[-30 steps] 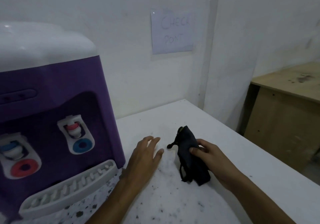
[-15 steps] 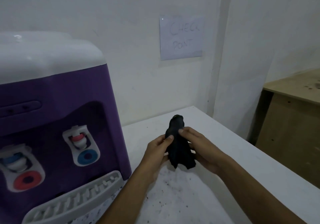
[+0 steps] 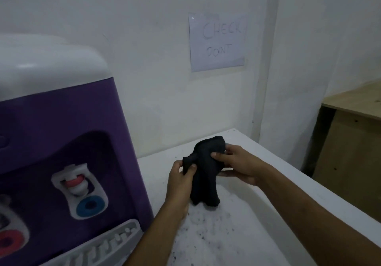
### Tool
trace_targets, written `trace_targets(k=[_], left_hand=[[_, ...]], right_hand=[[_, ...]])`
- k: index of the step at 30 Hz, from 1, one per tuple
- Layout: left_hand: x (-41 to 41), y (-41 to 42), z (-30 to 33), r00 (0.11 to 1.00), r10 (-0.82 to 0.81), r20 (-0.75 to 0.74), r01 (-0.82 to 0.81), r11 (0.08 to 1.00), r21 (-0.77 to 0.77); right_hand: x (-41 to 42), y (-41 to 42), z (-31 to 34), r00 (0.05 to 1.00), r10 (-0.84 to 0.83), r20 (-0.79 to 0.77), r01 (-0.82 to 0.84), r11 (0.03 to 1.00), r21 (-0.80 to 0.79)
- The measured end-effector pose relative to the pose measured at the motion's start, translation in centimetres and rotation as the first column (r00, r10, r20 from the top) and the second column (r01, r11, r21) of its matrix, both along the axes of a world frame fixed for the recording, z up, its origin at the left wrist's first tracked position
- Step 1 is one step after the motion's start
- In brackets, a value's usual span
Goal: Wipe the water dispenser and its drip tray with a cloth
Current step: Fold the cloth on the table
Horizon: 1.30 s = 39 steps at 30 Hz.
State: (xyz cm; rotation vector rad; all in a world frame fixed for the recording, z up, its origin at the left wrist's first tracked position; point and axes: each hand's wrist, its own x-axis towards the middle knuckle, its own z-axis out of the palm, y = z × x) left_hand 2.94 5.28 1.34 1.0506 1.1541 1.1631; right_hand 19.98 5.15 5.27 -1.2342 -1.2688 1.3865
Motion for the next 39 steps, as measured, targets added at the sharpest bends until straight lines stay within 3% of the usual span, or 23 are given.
trace_targets(k=[5, 8, 10, 12, 14, 20, 24, 26, 30, 32, 39], left_hand=[[0.1, 2.2, -0.7, 0.978, 0.092, -0.187, -0.075, 0.993, 0.093], [0.7, 3.1, -1.3, 0.930, 0.121, -0.347, -0.091, 0.991, 0.100], [1.0, 2.9, -1.6, 0.836, 0.144, -0.529, -0.068, 0.985, 0.161], [1.2, 2.1, -2.1, 0.682, 0.208, -0.701, 0.030, 0.950, 0.311], [1.3, 1.3, -2.6, 0.614, 0.261, -0.745, 0.122, 0.901, 0.416], [0.7, 0.7, -2.2, 0.675, 0.069, -0.734, 0.128, 0.970, 0.209], [0.5, 0.0, -1.9, 0.655, 0.015, -0.755, 0.211, 0.957, 0.201], [0.3, -0.4, -1.8, 0.662, 0.000, -0.749, 0.218, 0.957, 0.193], [0.1, -0.8, -1.5, 0.746, -0.076, -0.662, 0.190, 0.976, 0.102], [0.0, -1.1, -1.5, 0.735, -0.089, -0.672, 0.209, 0.973, 0.099], [-0.4, -2.6, -0.6, 0.610, -0.071, -0.789, 0.319, 0.934, 0.162]], right_hand=[[1.1, 4.0, -0.5, 0.926, -0.166, 0.340, 0.120, 0.981, 0.152], [1.2, 6.1, -2.2, 0.702, -0.275, 0.657, 0.185, 0.961, 0.205], [1.0, 6.1, -3.4, 0.557, -0.304, 0.773, 0.209, 0.952, 0.224], [0.5, 4.9, -4.5, 0.497, -0.345, 0.796, 0.152, 0.938, 0.311], [0.1, 3.2, -5.6, 0.448, -0.385, 0.807, 0.089, 0.917, 0.389], [-0.1, 0.8, -6.8, 0.435, -0.331, 0.837, 0.212, 0.942, 0.262], [-1.0, 0.7, -5.6, 0.381, -0.221, 0.898, 0.231, 0.963, 0.139], [-1.4, 0.5, -5.0, 0.422, -0.192, 0.886, 0.221, 0.970, 0.105], [-1.2, 0.3, -4.3, 0.615, -0.295, 0.731, 0.245, 0.953, 0.178], [-0.5, 0.2, -3.9, 0.640, -0.335, 0.691, 0.254, 0.942, 0.221], [1.8, -1.1, -3.7, 0.420, -0.283, 0.862, 0.220, 0.954, 0.205]])
